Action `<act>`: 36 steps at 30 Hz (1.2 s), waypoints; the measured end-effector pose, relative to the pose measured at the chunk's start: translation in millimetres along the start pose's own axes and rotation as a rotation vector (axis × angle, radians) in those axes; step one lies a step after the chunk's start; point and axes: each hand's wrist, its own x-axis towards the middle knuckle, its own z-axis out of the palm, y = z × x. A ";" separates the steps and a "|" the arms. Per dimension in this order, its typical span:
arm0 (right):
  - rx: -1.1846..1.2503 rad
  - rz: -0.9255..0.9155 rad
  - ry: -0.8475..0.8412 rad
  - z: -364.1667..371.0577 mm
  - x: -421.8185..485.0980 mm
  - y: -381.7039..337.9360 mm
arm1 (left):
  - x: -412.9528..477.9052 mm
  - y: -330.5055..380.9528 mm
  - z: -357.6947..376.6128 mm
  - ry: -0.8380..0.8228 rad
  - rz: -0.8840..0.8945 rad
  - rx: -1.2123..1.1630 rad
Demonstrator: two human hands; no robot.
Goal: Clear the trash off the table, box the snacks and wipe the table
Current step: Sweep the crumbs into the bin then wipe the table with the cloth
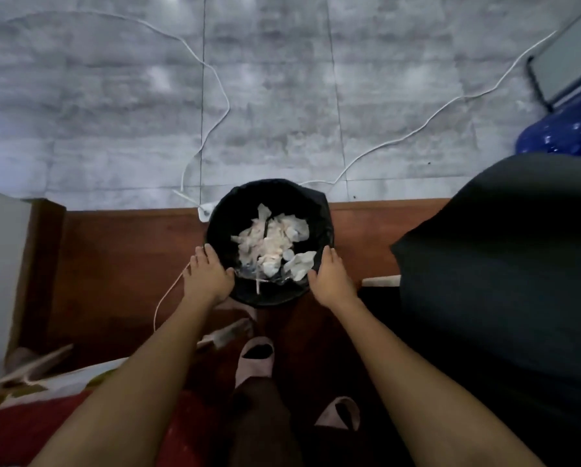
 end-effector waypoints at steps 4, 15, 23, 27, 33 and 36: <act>0.489 0.178 0.158 32.7 35.3 -11.7 | 35.7 -7.6 19.7 -0.069 -0.139 -0.389; 0.966 0.598 0.198 2.4 -3.1 -5.4 | -30.3 10.4 -41.8 -0.123 -0.106 -0.828; 1.095 0.494 0.077 -65.8 -114.3 -16.8 | -120.5 19.2 -70.9 -0.069 -0.296 -1.165; 1.050 0.356 0.017 -113.9 -184.0 -24.0 | -185.6 14.2 -112.4 -0.169 -0.392 -1.232; 0.922 0.175 -0.027 -180.4 -294.6 -33.4 | -297.7 28.7 -176.5 -0.334 -0.412 -1.056; 0.816 0.158 -0.058 -200.8 -340.8 -23.7 | -345.6 38.5 -191.5 -0.366 -0.328 -1.081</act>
